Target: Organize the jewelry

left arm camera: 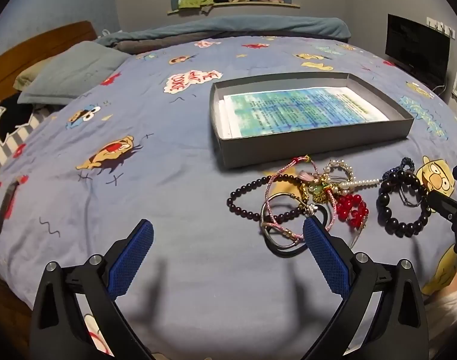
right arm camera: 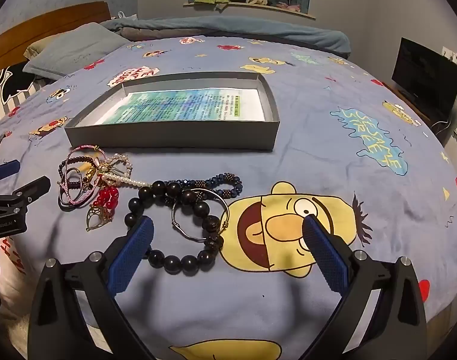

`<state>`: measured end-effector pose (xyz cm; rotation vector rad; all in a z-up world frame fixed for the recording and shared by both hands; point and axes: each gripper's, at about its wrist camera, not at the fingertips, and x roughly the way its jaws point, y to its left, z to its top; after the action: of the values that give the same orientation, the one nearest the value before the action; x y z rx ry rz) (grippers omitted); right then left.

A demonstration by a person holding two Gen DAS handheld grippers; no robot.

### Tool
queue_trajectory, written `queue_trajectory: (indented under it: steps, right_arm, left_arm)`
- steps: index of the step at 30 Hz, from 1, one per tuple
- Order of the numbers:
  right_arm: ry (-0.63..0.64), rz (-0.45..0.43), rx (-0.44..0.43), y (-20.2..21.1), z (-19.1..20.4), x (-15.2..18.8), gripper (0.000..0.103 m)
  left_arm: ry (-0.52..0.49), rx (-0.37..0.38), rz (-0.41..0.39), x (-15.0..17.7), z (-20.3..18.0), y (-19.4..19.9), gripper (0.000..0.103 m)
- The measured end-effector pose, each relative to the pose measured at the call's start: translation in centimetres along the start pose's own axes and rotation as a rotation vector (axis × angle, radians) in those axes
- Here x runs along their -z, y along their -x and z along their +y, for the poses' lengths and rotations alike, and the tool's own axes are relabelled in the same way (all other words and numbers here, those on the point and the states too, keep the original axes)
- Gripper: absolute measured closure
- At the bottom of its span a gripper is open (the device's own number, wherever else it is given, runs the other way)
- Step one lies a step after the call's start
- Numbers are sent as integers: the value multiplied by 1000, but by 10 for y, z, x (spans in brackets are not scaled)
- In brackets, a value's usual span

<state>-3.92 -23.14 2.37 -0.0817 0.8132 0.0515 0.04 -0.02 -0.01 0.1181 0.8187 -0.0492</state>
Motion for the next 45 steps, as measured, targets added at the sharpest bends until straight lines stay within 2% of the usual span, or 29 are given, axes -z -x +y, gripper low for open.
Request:
queue_trajectory:
  steps: [4,11,45]
  right_arm:
    - [2,-1,5,0,0,-2,5]
    - [-5,-8,5,0,-1,1,5]
    - [2,2,17,-4,-1,-3,5]
  left_arm:
    - [12,30,-11,-3,4,3,4]
    - [-7,16,-25,-1,-6,4,4]
    - [-4,23,-21,-1,-3,2,4]
